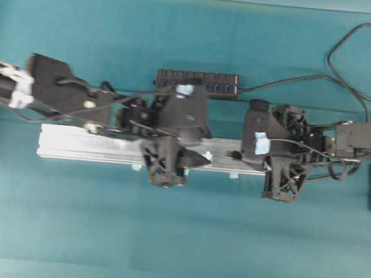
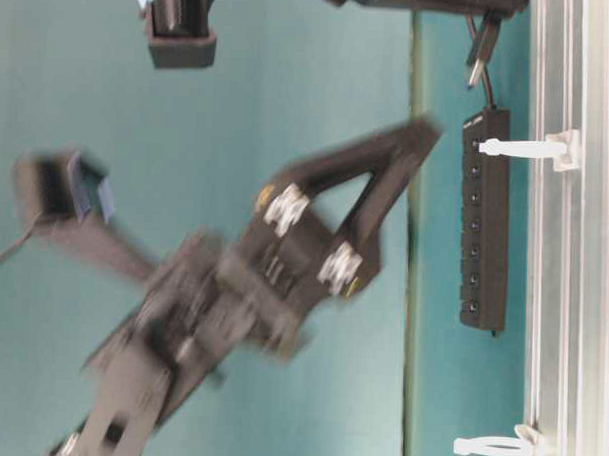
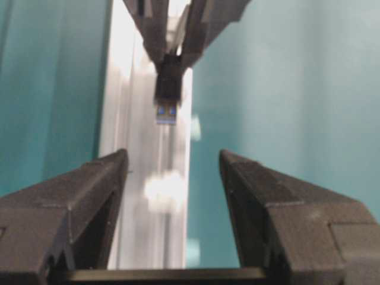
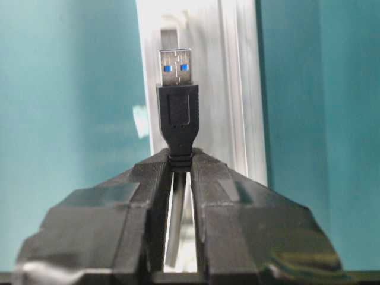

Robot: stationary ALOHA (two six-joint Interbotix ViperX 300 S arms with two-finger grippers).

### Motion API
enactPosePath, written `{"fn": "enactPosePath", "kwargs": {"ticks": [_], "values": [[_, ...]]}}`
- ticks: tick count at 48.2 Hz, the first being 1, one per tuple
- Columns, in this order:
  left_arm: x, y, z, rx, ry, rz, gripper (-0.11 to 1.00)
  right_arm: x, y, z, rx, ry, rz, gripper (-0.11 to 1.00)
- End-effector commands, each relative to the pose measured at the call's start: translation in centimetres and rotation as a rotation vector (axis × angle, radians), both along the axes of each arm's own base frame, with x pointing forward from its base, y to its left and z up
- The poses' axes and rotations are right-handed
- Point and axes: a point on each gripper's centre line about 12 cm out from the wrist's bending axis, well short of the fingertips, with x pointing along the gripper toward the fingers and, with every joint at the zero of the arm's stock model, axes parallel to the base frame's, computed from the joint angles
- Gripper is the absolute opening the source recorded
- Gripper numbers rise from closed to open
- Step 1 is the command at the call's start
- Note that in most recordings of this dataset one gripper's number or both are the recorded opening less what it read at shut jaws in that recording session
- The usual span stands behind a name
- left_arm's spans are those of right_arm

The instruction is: Pass the USB cable through three rings with both arms.

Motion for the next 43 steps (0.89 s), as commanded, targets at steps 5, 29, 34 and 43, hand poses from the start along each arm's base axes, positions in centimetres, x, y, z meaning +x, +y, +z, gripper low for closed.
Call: {"fn": "enactPosePath", "kwargs": {"ticks": [5,29,34,43], "values": [[-2.4,0.0,1.8,0.004,-0.034,0.0,0.64,1.3,0.0,0.6,-0.016,-0.018,0.028,-0.06],[-5.1,-0.1,1.8,0.002,-0.028,-0.001,0.64,2.7,-0.2,-0.9,-0.027,0.069,0.041,-0.06],[-5.1,-0.1,1.8,0.002,-0.029,-0.001,0.63,3.0,-0.2,-1.0,-0.037,0.074,0.06,-0.06],[-5.2,-0.2,1.8,0.002,-0.024,-0.001,0.63,3.8,-0.2,-0.9,-0.044,0.071,0.073,-0.06]]}}
